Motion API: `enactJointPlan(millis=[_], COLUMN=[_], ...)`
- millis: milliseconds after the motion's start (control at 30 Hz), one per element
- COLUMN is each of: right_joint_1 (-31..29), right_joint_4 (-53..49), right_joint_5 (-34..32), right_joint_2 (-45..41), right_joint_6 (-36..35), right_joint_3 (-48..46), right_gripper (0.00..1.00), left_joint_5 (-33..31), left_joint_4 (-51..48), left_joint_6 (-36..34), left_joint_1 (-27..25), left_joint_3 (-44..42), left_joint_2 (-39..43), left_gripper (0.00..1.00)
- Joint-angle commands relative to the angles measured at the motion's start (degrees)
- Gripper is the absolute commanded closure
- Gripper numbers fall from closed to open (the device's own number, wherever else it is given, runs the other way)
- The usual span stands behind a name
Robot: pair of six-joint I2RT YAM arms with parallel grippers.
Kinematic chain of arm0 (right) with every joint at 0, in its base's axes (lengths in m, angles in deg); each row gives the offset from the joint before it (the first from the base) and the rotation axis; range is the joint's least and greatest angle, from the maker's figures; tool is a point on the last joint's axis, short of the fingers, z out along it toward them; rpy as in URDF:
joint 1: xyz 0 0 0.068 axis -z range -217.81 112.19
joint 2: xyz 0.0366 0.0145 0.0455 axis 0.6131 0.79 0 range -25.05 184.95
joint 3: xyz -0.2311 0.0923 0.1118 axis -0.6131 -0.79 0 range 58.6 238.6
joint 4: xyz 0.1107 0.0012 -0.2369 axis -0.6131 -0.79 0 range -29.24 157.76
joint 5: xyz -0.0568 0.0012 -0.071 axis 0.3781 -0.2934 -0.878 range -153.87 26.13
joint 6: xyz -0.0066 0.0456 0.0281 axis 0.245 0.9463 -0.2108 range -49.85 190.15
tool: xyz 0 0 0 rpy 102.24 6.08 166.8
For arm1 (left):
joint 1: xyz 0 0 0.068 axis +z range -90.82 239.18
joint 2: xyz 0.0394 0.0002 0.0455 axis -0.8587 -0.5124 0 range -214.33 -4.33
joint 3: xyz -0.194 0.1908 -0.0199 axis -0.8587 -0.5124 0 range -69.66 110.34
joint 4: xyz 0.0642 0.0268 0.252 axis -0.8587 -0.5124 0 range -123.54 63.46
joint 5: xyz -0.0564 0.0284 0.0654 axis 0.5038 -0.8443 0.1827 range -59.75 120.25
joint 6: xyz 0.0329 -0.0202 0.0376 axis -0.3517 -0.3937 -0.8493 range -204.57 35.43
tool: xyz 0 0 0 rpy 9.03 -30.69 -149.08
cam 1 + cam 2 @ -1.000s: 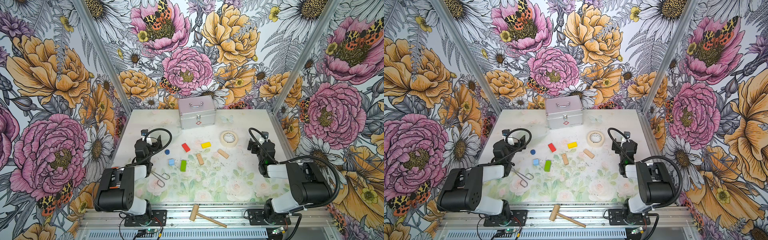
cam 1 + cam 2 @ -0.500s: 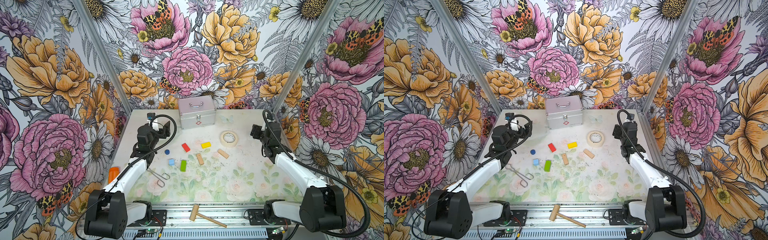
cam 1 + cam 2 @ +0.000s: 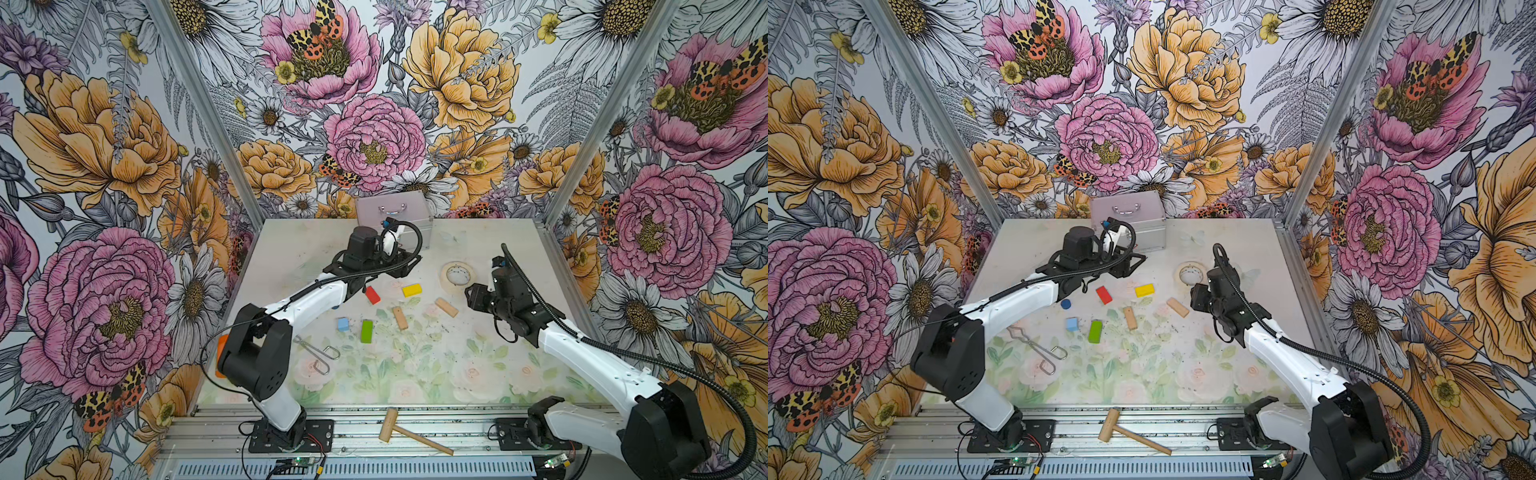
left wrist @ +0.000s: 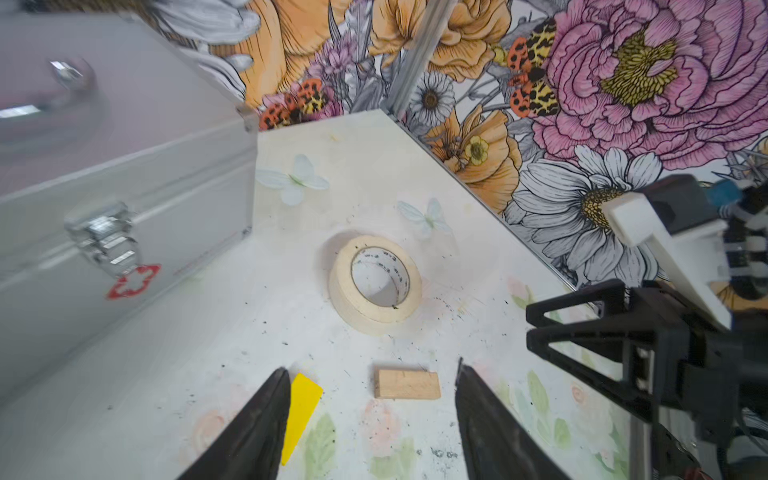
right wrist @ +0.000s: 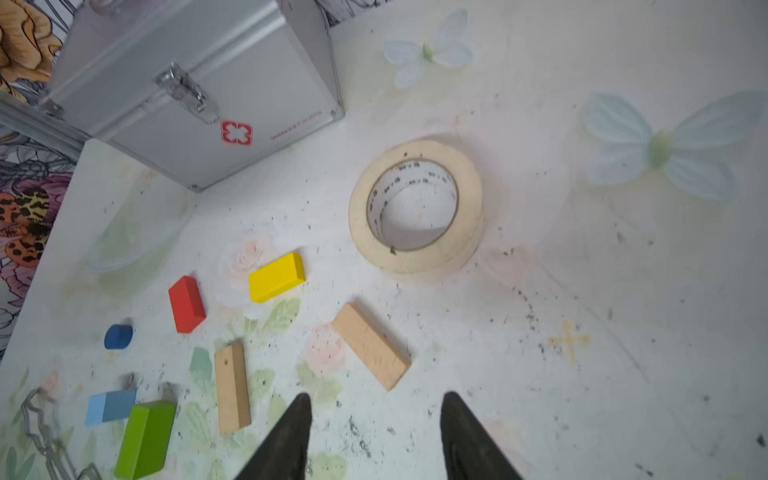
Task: Build the wood block tower
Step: 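Reach both grippers toward the plain wooden block beside the tape roll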
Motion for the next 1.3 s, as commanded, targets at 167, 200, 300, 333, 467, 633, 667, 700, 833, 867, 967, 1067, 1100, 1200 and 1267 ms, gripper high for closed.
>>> enactJointPlan(millis=[167,200,300,333,467,633,667,700,833,867,967,1067,1100,1200,1267], right_joint_1=[-4.31,-4.57,-4.67,-4.62,-4.67,-4.47,-4.35,-4.20,-3.27,-2.91,-1.92,-1.36,-1.32,-1.17,-0.99], right_joint_4=[-0.94,-0.66,1.26,1.96,3.75,5.16,5.35,5.65,7.21,7.78,9.79,11.17,11.45,12.80,13.84], right_joint_5=[-0.69,-0.72,-0.15,0.05,0.17,-0.02,0.05,0.15,1.12,1.52,2.97,4.15,4.41,5.25,5.85], right_joint_2=[1.22,2.04,3.94,4.22,5.81,7.00,7.20,7.45,8.19,8.37,9.03,9.76,10.19,11.46,12.47], right_joint_6=[9.75,10.13,11.51,11.90,12.97,14.43,14.72,14.99,16.05,16.43,17.23,17.57,17.69,17.96,18.30], right_joint_3=[-4.11,-4.42,-5.44,-5.71,-6.13,-6.83,-6.87,-6.90,-7.53,-7.77,-8.35,-8.59,-8.43,-8.48,-8.52], right_gripper=[0.65,0.65,0.64,0.63,0.58,0.54,0.54,0.53,0.52,0.52,0.53,0.54,0.56,0.58,0.58], left_joint_5=[6.14,6.62,7.28,7.27,5.29,2.74,2.15,1.67,0.94,0.62,0.08,0.29,0.32,-0.01,-0.06], left_joint_4=[-6.68,-6.65,-7.67,-8.28,-11.88,-14.83,-15.23,-15.51,-16.11,-16.75,-18.13,-18.28,-18.55,-19.34,-19.64], left_joint_6=[2.24,2.27,2.45,2.61,0.72,-0.31,-0.33,-0.24,-0.33,-0.53,-1.17,-1.09,-1.16,-1.10,-1.19], left_joint_1=[-2.57,-3.01,-3.88,-4.00,-5.31,-6.39,-6.48,-6.50,-6.65,-6.73,-7.14,-7.20,-7.23,-7.26,-7.18], left_joint_3=[8.55,9.17,11.20,11.64,13.61,16.04,16.39,16.61,17.68,18.29,19.67,20.65,21.03,21.93,22.16], left_joint_2=[-12.39,-13.36,-16.35,-16.99,-19.40,-21.85,-22.20,-22.58,-23.80,-24.32,-25.55,-26.61,-27.03,-27.88,-28.20], left_gripper=[0.53,0.53,0.54,0.55,0.56,0.56,0.57,0.57,0.57,0.58,0.59,0.61,0.62,0.63,0.64])
